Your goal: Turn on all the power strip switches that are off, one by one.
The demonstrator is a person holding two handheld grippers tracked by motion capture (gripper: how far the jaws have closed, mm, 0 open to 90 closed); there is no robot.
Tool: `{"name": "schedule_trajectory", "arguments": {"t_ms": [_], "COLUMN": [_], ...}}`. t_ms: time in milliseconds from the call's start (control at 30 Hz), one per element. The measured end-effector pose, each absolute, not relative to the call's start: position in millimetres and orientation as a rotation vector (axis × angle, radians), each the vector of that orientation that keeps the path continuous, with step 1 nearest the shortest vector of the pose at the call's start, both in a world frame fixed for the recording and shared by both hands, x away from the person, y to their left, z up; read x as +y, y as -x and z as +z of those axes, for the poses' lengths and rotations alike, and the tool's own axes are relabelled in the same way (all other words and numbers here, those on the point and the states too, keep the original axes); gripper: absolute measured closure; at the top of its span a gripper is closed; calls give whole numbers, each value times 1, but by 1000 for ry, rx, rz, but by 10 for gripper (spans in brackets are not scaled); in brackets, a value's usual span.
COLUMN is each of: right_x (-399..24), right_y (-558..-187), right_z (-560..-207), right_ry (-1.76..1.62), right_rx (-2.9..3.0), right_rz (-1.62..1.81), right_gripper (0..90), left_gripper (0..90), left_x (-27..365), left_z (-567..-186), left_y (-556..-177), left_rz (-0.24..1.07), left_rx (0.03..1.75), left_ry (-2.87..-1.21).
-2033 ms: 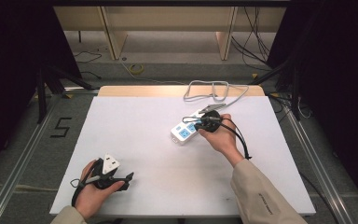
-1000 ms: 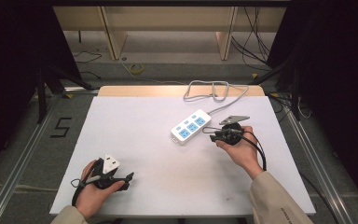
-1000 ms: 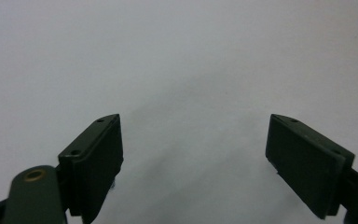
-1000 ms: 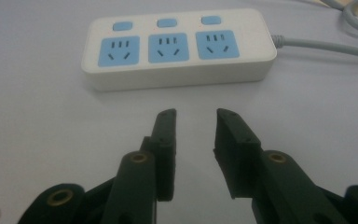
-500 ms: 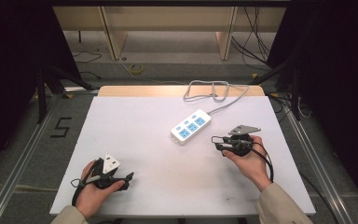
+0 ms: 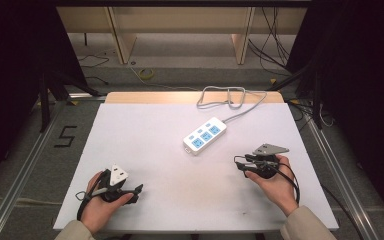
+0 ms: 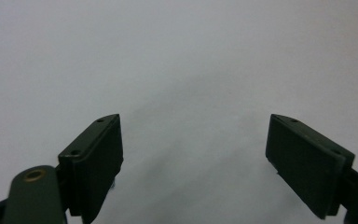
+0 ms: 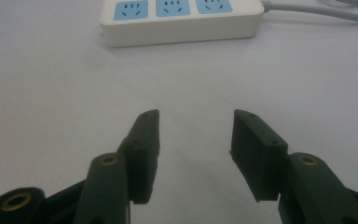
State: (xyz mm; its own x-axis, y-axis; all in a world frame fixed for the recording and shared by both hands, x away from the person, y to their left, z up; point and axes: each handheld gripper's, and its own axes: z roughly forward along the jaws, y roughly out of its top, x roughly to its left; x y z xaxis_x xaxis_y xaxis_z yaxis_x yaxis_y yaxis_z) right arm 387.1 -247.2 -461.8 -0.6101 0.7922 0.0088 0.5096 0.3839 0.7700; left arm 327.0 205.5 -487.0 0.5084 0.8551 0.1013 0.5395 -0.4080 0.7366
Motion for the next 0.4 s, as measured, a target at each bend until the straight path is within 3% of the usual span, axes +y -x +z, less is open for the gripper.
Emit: {"name": "schedule_trajectory", "arguments": {"t_ms": [400], "right_x": [-251], "right_y": [-379], "right_z": [-466], "right_ry": [-1134], "right_rx": [2280], "right_rz": [1096], "right_gripper": [496], "left_gripper": [186], "left_x": [206], "left_z": [-488], "left_y": [-330], "left_rz": [622], "left_rx": [1140], "left_ry": [-2100]}}
